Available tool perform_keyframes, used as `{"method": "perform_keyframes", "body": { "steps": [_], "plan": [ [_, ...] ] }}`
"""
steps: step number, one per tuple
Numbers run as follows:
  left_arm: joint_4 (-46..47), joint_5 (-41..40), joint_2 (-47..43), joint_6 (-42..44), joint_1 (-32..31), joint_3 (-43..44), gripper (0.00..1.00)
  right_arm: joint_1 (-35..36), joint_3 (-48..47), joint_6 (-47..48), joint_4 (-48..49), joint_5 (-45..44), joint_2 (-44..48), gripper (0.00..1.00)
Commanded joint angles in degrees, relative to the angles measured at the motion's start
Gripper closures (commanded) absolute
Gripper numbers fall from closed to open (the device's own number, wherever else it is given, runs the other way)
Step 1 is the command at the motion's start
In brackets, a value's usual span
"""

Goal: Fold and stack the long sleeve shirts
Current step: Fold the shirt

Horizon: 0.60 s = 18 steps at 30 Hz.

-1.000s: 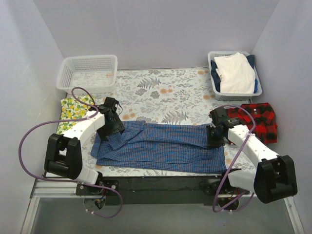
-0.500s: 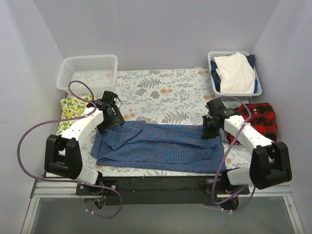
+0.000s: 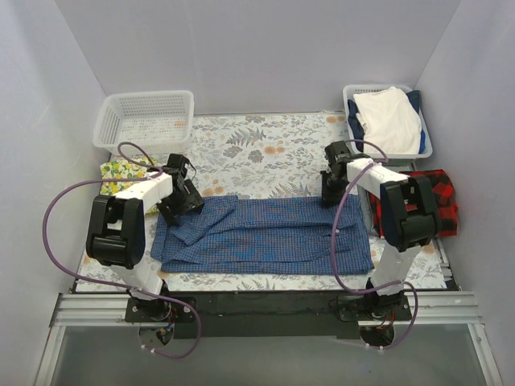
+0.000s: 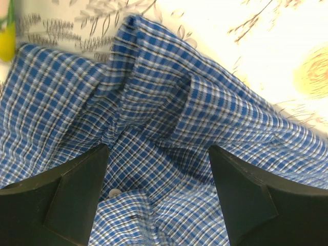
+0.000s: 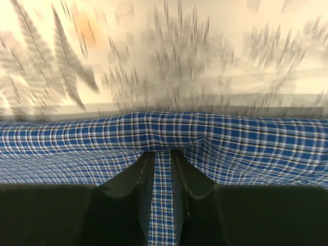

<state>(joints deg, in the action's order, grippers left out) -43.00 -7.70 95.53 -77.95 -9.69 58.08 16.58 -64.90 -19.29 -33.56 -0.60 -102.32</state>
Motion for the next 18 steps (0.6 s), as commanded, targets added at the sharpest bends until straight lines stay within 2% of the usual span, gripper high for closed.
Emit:
{"method": "perform_keyframes", "body": {
  "steps": [1,7,12,15,18],
  "plan": [
    [3.01,0.50,0.97,2.10,1.78,2.64,0.21,-1.28,-8.03,2.06,3.24,-1.86,-6.04,0.72],
    [4.24,-0.03,4.57,3.86,3.89,6.42,0.21,-1.90,-11.91,4.78,2.27,-1.86,-9.56,0.72],
    [2.58,-1.78,1.25,4.91,4.42,10.03,0.20,-1.55,-13.93,7.16,2.97,3.47,-4.40,0.70],
    [1.61,-2.67,-2.09,5.35,4.86,11.43,0.19,0.64,-17.44,7.34,4.03,6.57,-2.53,0.67],
    [1.26,-0.21,-2.71,5.79,5.04,11.53,0.19,5.55,-23.58,6.90,4.03,10.96,-4.89,0.62]
  ]
}}
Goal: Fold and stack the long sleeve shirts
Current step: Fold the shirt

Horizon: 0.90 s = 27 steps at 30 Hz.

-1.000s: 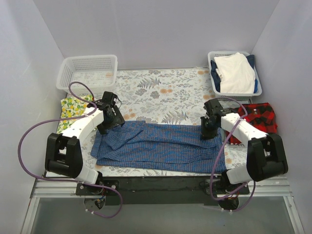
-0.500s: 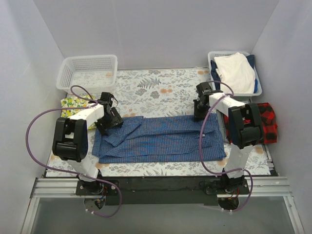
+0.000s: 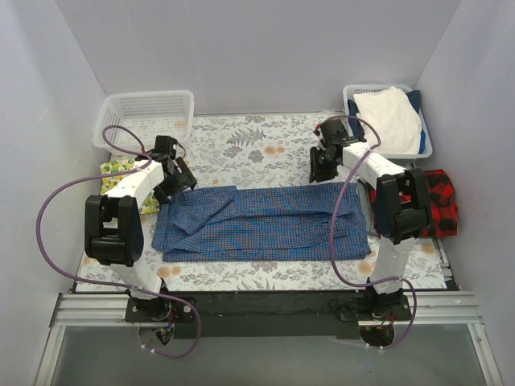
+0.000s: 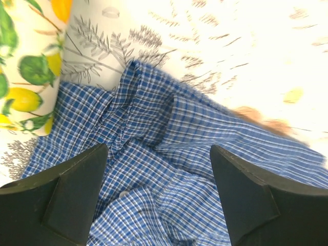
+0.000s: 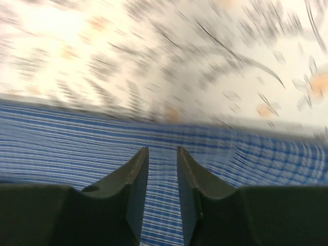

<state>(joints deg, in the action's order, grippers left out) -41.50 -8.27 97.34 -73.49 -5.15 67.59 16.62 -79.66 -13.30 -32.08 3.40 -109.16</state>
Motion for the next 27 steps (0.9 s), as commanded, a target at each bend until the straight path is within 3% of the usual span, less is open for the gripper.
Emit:
{"method": "perform_keyframes", "body": {
  "steps": [1,6,11,19,27],
  "plan": [
    [0.18,1.15,-4.53,1.51,0.49,1.23,0.19,6.48,-10.50,0.39,2.63,8.89,0.63,0.61],
    [2.12,11.92,-4.96,2.92,0.49,-1.58,0.19,10.97,-22.36,-4.44,6.83,24.97,-11.05,0.48],
    [1.15,14.43,-6.90,4.32,0.49,-3.95,0.19,13.70,-30.54,-9.19,10.98,35.52,-20.63,0.43],
    [-2.09,8.99,-9.80,3.98,0.49,-3.35,0.18,20.02,-29.95,-10.17,11.16,37.12,-22.58,0.43],
    [-3.33,3.44,-12.25,-0.86,1.89,-2.73,0.17,26.17,-32.22,-1.48,6.52,28.60,-21.70,0.43]
  ]
}}
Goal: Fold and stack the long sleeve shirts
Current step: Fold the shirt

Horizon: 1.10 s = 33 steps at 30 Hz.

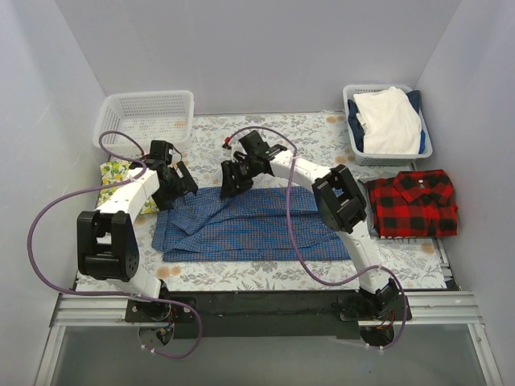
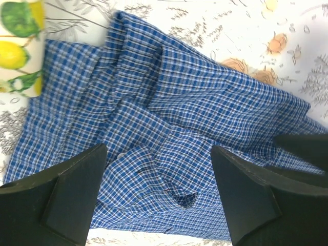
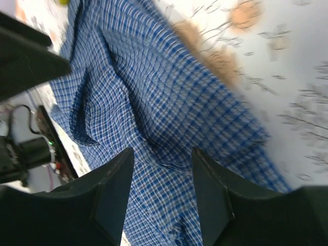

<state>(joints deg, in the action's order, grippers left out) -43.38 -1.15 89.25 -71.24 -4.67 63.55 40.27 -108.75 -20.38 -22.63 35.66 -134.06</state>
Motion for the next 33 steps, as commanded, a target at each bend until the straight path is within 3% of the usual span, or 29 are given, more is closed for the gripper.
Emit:
{"method": "perform_keyframes", "body": {
  "steps": [1,5,14,33],
  "plan": [
    [-1.10,-3.34,-4.78,-3.55,2.02,0.88,0.17,2.88,-4.01,7.10,-3.73,-4.62,2.76,0.42],
    [-1.45,-3.25,-7.51,-6.44,7.62,0.52,0.17,4.99,-7.35,14.30,-6.02,-9.02,-0.14,0.40],
    [-0.83,1.06,-11.47,-9.62,14.68,-4.31,0.16,10.00,-10.51,19.77,-7.25,-15.35,-0.41,0.35],
    [0.04,6.86,-13.31,-13.13,18.55,-9.85,0.15,17.91,-11.92,22.05,-7.25,-11.76,-2.52,0.38]
  ]
}}
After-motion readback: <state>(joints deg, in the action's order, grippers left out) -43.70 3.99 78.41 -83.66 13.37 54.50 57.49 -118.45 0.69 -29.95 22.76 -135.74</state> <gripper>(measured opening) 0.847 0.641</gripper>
